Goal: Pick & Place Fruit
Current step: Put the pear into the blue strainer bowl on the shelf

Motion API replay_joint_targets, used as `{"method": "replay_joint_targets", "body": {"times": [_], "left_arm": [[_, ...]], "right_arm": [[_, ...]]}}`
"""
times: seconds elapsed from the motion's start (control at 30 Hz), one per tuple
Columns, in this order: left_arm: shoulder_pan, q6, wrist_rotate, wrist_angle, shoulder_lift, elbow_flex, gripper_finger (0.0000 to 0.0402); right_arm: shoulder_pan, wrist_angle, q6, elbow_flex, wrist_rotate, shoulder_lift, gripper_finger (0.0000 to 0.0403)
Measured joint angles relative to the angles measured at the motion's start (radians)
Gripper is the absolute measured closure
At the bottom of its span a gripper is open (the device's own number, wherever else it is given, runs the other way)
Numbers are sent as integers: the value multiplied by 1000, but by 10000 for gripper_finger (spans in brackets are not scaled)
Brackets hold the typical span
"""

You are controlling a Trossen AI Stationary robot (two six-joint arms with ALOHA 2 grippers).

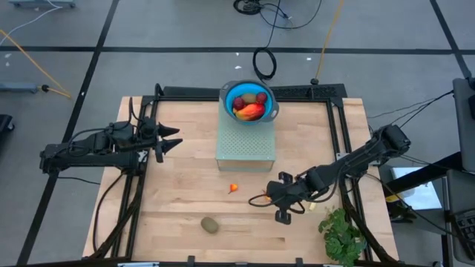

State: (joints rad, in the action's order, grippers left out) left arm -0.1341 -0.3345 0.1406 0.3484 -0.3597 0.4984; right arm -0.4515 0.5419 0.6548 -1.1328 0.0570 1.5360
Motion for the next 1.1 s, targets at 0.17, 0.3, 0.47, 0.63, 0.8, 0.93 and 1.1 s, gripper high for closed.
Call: {"method": "replay_joint_targets", "body": {"times": [0.17, 0.3, 0.47, 0.63, 0.8, 0.93, 1.1], "left_arm": [[0, 38, 0, 0, 0, 0, 167], [0, 46, 0, 0, 0, 0, 167], [0, 47, 0, 0, 0, 0, 167], [0, 45, 0, 0, 0, 0, 167], [0, 45, 0, -1, 0, 0, 167], [0, 46, 0, 0, 0, 0, 167], [0, 46, 0, -1, 0, 0, 167]], "right_arm": [[11, 30, 99, -17, -1, 2, 403], [29, 87, 214, -17, -3, 3, 403], [39, 116, 273, -17, -6, 3, 403], [53, 114, 306, -17, -7, 3, 403], [64, 121, 317, -17, -13, 29, 403], [76, 115, 325, -16, -40, 59, 403], [84, 120, 302, -15, -59, 100, 403]]}}
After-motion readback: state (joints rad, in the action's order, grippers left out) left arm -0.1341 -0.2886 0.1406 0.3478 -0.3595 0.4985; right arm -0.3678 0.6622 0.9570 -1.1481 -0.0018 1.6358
